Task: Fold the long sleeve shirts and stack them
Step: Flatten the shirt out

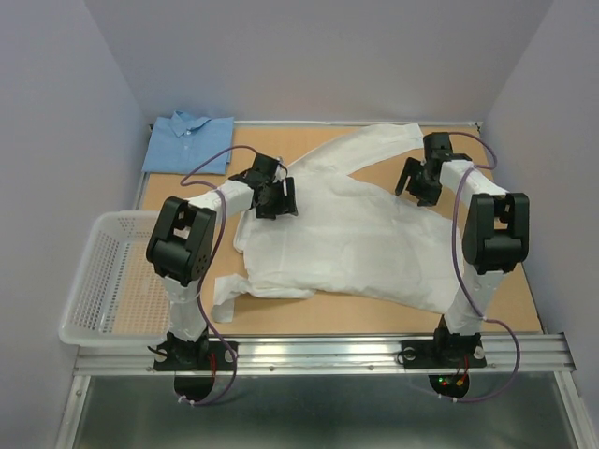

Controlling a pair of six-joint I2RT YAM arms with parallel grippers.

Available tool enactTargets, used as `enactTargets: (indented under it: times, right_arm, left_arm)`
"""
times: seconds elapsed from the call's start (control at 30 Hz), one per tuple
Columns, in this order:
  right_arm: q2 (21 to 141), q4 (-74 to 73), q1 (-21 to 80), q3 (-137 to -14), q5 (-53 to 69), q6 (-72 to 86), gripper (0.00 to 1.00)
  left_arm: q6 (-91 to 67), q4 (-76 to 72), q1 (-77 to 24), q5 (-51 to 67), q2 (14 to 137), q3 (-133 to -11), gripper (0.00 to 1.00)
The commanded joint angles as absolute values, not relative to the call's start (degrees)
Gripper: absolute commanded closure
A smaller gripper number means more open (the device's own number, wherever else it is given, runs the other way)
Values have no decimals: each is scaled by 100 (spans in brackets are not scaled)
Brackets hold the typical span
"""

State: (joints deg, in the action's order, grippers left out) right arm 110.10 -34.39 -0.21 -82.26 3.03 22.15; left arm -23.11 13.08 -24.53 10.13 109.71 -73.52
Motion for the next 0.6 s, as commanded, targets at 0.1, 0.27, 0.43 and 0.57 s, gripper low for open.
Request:
enactTargets:
  times: [0.1,0.27,0.43,0.57]
  right_arm:
    - [11109,-3410,536,-8517,-130,2145,21]
    - [11189,-3428,852,-8306,-509,2346,21]
    - [11101,-3437,888,-7736,-984,2733,28]
    - [11127,-3454,888,-7410,-1186,2821,34]
  left_arm:
    - [-2470,826,-2426,1274,10916,-6688,20]
    - [-2522,712,-2426,1257,10758,-6206,20]
    - [-2566,624,-2426,1213,10652,-5951,21]
    - [-2584,589,-2426,1222,10626,-5871,21]
